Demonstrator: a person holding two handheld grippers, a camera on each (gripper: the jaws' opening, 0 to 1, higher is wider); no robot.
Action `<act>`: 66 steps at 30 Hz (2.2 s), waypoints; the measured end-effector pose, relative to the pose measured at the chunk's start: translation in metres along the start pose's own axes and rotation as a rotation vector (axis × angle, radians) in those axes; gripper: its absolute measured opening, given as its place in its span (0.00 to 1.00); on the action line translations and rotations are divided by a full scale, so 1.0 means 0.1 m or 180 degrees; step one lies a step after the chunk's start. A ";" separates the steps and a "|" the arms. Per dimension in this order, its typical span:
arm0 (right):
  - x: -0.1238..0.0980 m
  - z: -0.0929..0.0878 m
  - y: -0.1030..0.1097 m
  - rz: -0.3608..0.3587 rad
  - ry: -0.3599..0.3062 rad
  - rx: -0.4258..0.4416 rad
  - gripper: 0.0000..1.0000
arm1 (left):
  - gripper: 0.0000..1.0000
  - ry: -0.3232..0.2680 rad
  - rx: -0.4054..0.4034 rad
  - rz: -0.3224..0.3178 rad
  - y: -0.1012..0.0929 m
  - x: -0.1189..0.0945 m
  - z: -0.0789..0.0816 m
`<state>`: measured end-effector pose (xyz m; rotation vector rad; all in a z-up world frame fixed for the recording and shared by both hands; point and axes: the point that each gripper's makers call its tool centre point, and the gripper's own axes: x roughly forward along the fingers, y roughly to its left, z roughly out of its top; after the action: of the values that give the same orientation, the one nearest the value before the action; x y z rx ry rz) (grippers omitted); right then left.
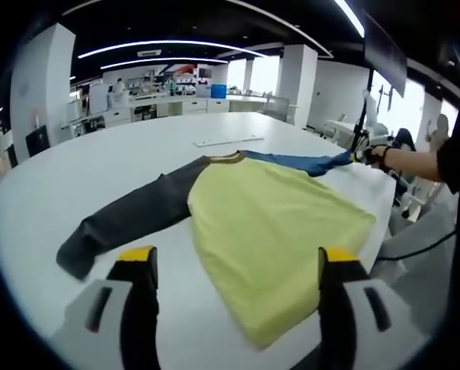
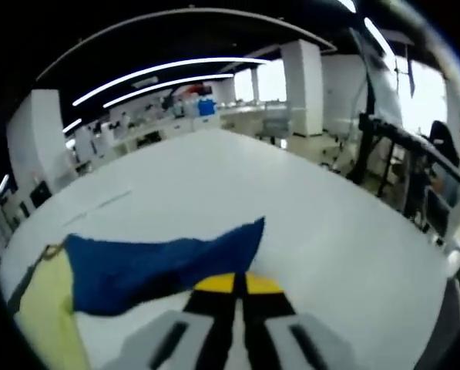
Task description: Fold the garment on the visible template until the final outline fits inside the template.
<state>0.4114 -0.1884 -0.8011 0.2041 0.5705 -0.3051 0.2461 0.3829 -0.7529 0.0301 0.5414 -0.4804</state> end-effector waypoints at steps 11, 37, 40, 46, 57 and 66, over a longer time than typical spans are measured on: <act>-0.24 0.21 -0.03 0.0068 -0.0019 -0.0067 0.00 | 0.83 -0.0014 0.0021 -0.0020 0.06 0.00 -0.01; 0.07 0.04 -0.18 0.0203 0.0593 -0.0115 0.00 | 0.92 0.0070 0.0151 0.0020 0.13 -0.06 -0.08; 0.00 0.07 -0.07 0.0262 0.0585 -0.0080 0.00 | 0.93 0.0084 0.0157 0.0014 0.14 -0.08 -0.10; -0.15 0.17 0.26 0.0442 0.0539 -0.0148 0.00 | 0.96 0.0037 0.0067 -0.0010 0.12 -0.09 -0.05; -0.17 0.35 0.67 0.0683 0.0526 -0.0228 0.00 | 0.99 0.0038 0.0044 -0.0049 0.04 -0.16 -0.03; -0.32 0.36 1.03 0.0856 0.0521 -0.0346 0.00 | 0.99 0.0009 -0.0047 -0.0152 -0.11 -0.21 0.03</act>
<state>0.4388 -0.0943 -0.7426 0.1991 0.7110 0.0041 0.2271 0.3816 -0.7392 0.0037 0.5494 -0.5230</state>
